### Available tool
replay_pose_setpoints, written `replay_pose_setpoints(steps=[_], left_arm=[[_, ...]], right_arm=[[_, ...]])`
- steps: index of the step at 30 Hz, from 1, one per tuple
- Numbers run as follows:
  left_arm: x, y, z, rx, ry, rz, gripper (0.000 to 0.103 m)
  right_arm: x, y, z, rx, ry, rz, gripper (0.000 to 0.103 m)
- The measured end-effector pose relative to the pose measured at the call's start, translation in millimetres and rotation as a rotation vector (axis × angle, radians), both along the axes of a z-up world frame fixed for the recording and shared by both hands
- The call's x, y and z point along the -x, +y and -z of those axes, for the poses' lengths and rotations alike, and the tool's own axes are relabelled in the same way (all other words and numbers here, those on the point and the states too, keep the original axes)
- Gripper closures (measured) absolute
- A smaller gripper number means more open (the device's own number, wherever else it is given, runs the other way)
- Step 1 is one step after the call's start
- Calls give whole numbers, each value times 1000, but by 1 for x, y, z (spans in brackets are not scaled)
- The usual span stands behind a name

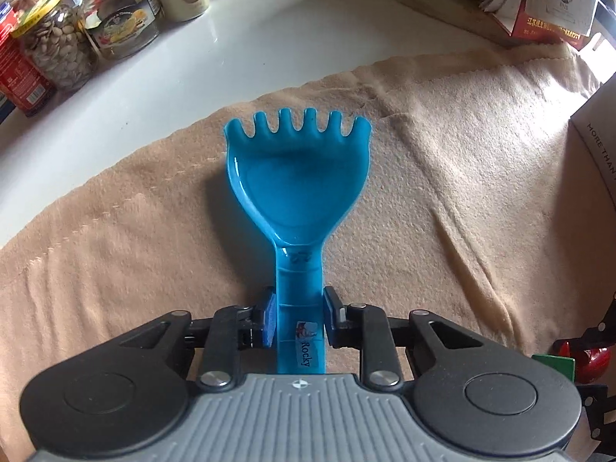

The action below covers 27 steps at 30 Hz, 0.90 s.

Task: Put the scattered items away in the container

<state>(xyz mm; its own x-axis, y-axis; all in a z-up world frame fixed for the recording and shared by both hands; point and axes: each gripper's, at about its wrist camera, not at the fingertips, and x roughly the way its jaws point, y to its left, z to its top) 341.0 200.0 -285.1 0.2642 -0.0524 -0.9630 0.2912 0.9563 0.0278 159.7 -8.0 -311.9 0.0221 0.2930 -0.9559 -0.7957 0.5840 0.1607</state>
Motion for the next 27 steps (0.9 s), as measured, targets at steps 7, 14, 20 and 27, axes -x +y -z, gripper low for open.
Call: replay_pose_setpoints(steps=[7, 14, 20, 27], left_arm=[[2, -5, 4, 3, -15, -62, 70], [12, -4, 3, 17, -11, -109, 79], [27, -2, -5, 9, -27, -140, 79], [46, -4, -36, -6, -72, -141, 79]], right_arm=[[1, 6, 0, -19, -18, 16, 43], [17, 15, -4, 26, -99, 13, 74], [9, 2, -15, -20, -64, 142, 74], [17, -7, -49, -76, -86, 189, 74]])
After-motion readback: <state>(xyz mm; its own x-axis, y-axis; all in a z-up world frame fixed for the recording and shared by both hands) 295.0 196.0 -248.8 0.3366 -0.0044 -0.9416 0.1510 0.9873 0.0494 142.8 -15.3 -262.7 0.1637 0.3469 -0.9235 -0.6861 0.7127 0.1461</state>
